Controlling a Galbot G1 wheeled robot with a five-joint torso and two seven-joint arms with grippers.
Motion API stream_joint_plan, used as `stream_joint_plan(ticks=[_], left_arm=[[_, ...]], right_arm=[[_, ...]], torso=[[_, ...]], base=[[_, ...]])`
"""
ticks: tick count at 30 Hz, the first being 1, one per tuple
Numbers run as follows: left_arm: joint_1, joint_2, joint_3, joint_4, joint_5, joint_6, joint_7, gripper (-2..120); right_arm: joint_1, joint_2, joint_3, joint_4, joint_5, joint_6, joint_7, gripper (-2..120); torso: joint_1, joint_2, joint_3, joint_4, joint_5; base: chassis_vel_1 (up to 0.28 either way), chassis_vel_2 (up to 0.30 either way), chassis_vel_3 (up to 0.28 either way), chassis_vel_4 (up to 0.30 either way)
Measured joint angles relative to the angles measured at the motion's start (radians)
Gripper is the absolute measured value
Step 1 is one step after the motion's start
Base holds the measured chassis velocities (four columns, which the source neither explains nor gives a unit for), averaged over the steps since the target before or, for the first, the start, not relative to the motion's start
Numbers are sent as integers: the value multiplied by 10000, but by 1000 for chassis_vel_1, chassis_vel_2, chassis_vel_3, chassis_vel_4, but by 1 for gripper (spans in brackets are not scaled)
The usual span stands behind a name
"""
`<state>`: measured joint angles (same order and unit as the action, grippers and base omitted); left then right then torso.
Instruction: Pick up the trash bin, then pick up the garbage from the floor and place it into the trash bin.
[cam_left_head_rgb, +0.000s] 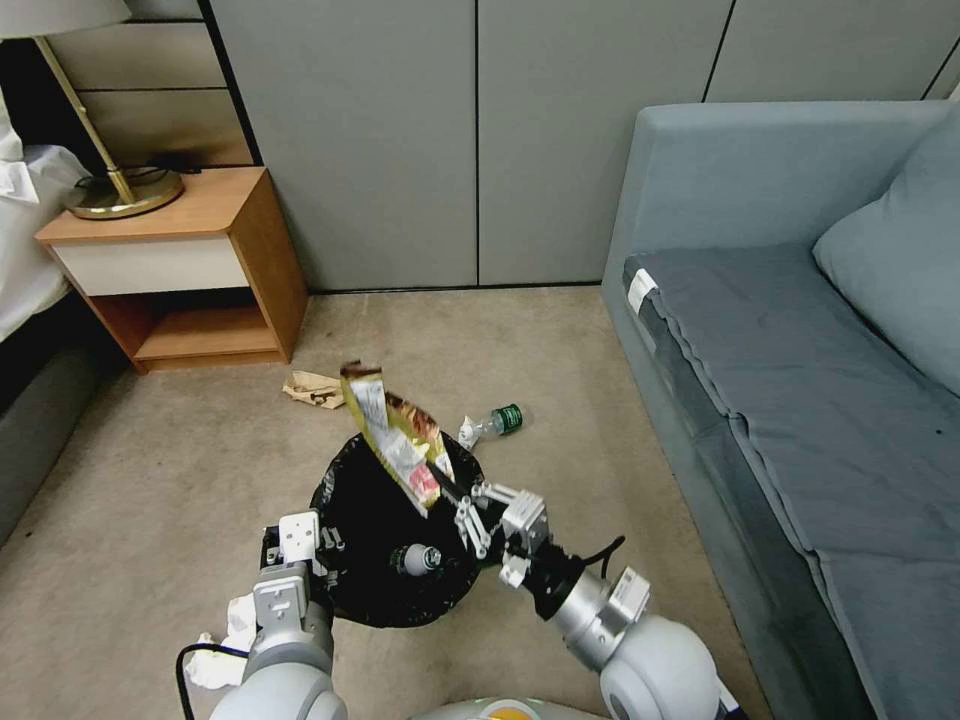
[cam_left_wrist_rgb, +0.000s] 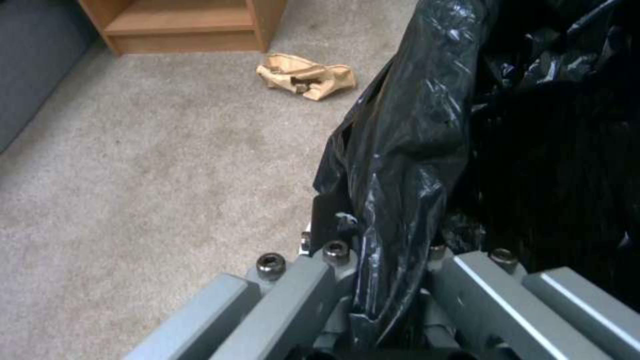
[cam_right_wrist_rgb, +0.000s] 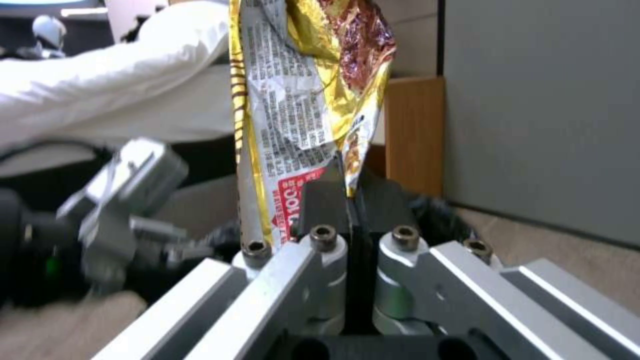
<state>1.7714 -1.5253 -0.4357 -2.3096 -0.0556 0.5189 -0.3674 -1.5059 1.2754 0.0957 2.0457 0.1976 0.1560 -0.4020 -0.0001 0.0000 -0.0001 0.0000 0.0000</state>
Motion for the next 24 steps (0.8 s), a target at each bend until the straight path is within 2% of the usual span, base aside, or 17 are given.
stream_joint_plan(ticks=[13, 24], left_arm=[[-8, 41, -7, -46, -37, 13, 5, 1], [-1, 56, 16, -92, -36, 38, 7, 1]], right_arm=[[-107, -29, 10, -946, -205, 302, -200, 0], [-66, -40, 81, -1164, -360, 402, -241, 0]], torso=[[1, 0, 0, 0, 0], [0, 0, 0, 0, 0]], base=[[0, 0, 0, 0], [0, 0, 0, 0]])
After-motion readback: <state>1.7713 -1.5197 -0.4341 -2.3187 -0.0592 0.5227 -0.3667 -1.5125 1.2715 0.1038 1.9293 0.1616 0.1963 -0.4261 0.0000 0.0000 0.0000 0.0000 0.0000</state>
